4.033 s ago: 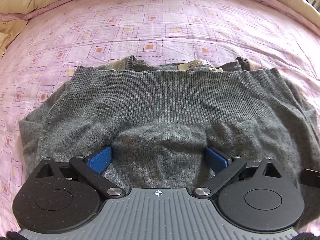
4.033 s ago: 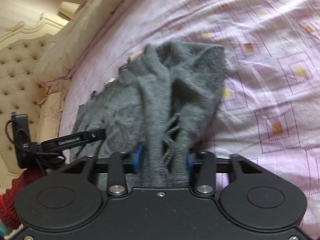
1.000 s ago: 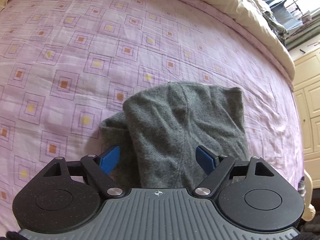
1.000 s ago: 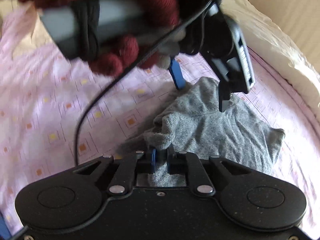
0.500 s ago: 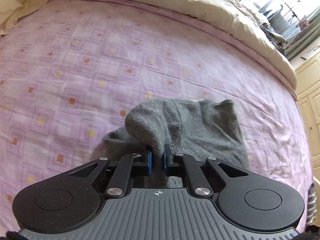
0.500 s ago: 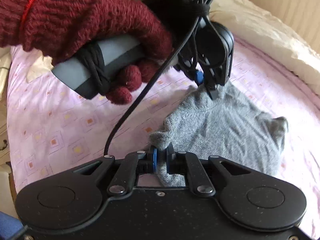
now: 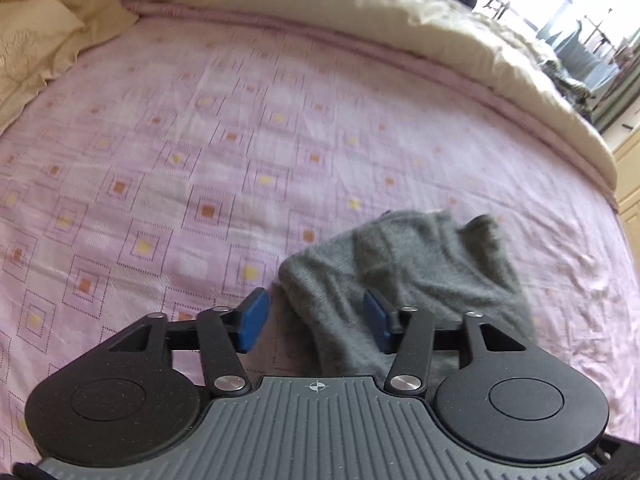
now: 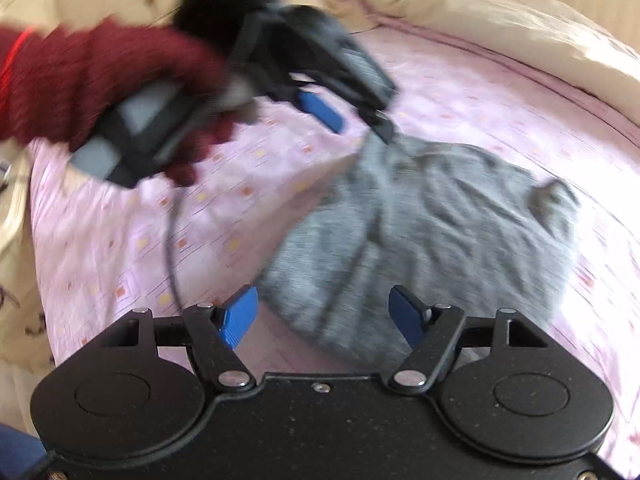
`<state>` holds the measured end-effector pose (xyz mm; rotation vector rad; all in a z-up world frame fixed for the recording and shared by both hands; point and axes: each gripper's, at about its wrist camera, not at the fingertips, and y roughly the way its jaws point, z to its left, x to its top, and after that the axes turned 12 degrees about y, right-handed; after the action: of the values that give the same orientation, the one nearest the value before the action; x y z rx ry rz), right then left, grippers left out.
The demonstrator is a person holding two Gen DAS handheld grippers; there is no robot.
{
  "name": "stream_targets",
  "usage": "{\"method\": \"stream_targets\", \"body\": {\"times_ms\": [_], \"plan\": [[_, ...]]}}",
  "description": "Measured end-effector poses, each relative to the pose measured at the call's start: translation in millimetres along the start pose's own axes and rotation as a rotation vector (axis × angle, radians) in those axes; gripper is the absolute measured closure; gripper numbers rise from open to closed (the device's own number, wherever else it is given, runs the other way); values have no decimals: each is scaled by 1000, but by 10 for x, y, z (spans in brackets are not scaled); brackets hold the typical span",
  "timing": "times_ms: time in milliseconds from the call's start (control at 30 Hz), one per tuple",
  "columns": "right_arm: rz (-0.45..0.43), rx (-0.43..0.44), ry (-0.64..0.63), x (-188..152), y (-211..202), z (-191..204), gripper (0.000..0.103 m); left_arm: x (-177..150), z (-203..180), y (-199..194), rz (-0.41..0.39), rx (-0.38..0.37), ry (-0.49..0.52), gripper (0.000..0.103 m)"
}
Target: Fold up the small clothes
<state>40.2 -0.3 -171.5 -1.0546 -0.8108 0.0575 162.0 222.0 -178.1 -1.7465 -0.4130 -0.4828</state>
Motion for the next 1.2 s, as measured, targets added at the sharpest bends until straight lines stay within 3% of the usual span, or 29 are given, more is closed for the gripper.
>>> {"method": "stream_targets", "body": {"times_ms": [133, 200, 433, 667, 833, 967, 1200], "plan": [[-36, -24, 154, 14, -159, -292, 21, -11, -257, -188, -62, -13, 45, 40], [-52, -54, 236, 14, -219, -434, 20, -53, -421, -188, -73, -35, 66, 39], [-111, -186, 450, 111, -315, -1039, 20, -349, -681, -13, -22, -74, 97, 39], [-103, -225, 427, 373, -171, -1262, 18, -592, -755, 150, 40, -36, 221, 39], [-47, -210, 348, 546, 157, -1245, 17, -550, -691, 179, 33, -34, 203, 37], [-17, -223, 357, 667, 376, -1363, 17, -529, -689, 189, 32, -32, 204, 36], [14, -345, 442, 854, 609, -1853, 16, -526, -671, 128, 20, -41, 188, 36]]}}
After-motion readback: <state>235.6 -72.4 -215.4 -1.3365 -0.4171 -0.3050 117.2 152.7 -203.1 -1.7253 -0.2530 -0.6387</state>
